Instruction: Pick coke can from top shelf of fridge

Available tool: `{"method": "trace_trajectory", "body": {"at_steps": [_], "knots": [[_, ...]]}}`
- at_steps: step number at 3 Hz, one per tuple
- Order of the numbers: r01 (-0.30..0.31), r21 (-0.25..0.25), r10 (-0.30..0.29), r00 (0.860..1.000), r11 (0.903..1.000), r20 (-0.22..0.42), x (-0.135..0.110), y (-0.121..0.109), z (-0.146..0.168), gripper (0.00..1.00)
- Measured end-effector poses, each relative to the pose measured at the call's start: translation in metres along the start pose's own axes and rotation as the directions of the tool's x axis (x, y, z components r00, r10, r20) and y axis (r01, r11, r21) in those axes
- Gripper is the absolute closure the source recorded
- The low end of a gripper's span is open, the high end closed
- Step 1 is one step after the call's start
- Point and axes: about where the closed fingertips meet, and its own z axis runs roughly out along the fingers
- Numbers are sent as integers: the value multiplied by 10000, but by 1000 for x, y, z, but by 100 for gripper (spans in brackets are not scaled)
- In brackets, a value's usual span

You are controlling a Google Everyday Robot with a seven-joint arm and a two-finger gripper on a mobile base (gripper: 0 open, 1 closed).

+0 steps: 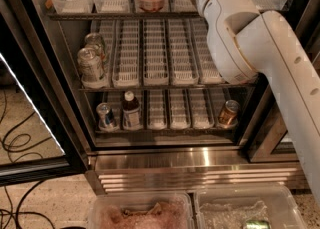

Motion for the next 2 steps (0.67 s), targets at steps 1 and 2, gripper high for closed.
{"method": "trace_trajectory", "body": {"at_steps": [1,2], "knots": [[292,-63,-293,9994,9996,-190,1,-6,-13,100],[547,-74,-550,9974,9985,-469,1,-14,-33,100]]}}
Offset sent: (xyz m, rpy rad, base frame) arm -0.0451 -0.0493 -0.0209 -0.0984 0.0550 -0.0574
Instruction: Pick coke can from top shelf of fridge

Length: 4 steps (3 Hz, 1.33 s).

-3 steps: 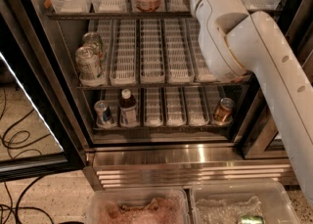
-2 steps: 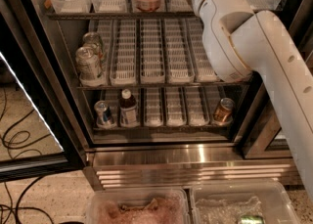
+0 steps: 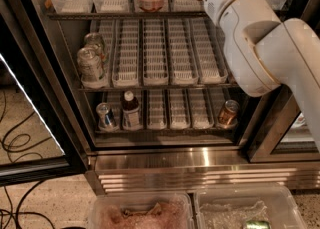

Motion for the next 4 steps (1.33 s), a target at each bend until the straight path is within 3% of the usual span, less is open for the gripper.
{"method": "trace_trajectory", "body": {"at_steps": [2,4], "knots": [[510,-150,-518,9972,9986,-545,4,-11,-39,100],[788,-1028,-944,9830,9916,-1572,24,4,-82,100]]}}
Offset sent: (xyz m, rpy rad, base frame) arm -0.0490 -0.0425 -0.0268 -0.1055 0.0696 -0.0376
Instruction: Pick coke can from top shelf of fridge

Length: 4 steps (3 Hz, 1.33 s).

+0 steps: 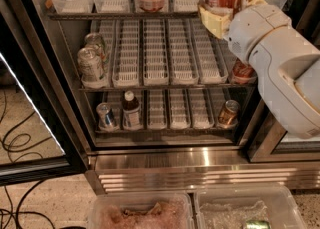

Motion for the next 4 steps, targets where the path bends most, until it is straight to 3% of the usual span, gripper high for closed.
{"method": "trace_trajectory", "body": {"at_steps": [1,2,3,4], "knots": [[-31,-361,17,9993,9993,-385,11,8,-11,100],[-31,-362,17,9993,9993,-385,11,8,-11,100],[-99,-886,62,9991,9960,-416,16,19,-17,100],[-223,-2356,47,9972,9716,-753,13,68,-30,100]]}}
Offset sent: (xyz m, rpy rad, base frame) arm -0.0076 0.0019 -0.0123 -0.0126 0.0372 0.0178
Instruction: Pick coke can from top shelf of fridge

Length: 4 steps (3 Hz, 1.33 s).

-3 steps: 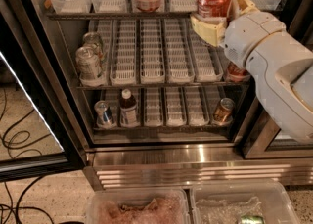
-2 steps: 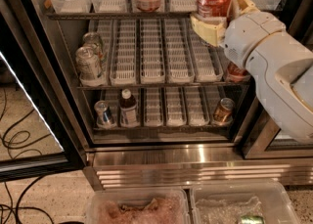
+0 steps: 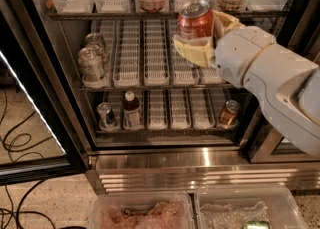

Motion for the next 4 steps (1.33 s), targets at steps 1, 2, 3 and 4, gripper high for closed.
{"method": "trace_trajectory", "body": {"at_steps": [1,2,3,4], "knots": [[-282,-218,261,9954,9994,-920,41,10,-44,100],[-286,-221,264,9954,9993,-922,41,10,-44,100],[-438,-302,406,9941,9986,-1005,43,18,-46,100],[-1209,-631,1111,9839,9907,-1398,41,64,-66,100]]}}
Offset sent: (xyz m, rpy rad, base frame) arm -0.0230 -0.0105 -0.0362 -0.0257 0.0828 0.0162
